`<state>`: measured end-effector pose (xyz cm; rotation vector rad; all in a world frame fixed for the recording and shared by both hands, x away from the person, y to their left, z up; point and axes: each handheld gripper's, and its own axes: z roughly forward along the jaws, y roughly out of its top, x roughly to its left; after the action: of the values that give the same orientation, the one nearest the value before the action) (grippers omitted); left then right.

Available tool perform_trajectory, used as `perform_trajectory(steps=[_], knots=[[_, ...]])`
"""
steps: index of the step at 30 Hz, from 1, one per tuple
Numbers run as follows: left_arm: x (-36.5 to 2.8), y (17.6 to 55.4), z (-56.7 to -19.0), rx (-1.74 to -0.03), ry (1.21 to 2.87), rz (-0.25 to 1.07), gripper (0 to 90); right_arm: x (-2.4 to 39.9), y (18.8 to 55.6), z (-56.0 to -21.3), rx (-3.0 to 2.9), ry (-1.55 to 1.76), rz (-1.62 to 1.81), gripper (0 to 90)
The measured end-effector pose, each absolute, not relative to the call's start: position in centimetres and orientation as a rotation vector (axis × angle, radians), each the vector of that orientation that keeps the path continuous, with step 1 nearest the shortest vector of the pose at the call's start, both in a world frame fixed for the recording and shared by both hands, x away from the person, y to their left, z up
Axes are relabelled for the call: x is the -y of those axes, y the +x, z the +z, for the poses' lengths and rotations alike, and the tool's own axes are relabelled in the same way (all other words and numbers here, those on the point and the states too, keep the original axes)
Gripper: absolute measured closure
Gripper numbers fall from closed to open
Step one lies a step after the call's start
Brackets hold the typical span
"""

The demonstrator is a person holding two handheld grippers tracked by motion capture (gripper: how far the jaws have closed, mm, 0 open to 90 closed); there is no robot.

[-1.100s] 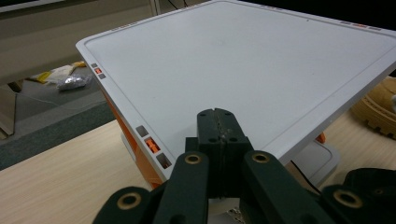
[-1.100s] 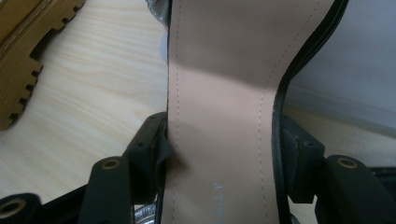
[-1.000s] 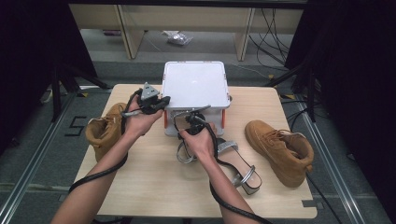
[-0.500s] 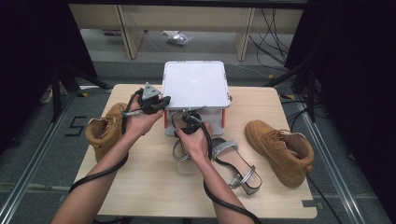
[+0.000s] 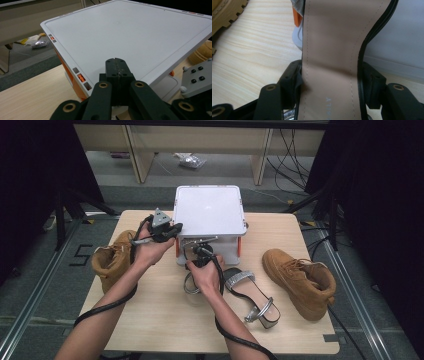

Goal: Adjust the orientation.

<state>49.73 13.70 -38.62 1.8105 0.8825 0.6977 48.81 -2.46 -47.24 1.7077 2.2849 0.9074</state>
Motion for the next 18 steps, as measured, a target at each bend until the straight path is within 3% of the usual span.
perform_trajectory(steps=[6, 10, 18], knots=[[-13.8, 49.8, -38.6, -0.879, 1.814, 0.699, 89.7, 2.0, 49.0, -48.1, -2.268, 1.753, 0.859, 40.5], [-13.8, 49.8, -38.6, -0.879, 1.811, 0.696, 89.7, 2.6, 49.0, -48.6, -2.248, 1.726, 0.887, 32.9], [-13.7, 49.8, -38.6, -0.885, 1.809, 0.696, 89.7, 4.4, 47.2, -45.7, -2.264, 1.690, 0.941, 32.2]])
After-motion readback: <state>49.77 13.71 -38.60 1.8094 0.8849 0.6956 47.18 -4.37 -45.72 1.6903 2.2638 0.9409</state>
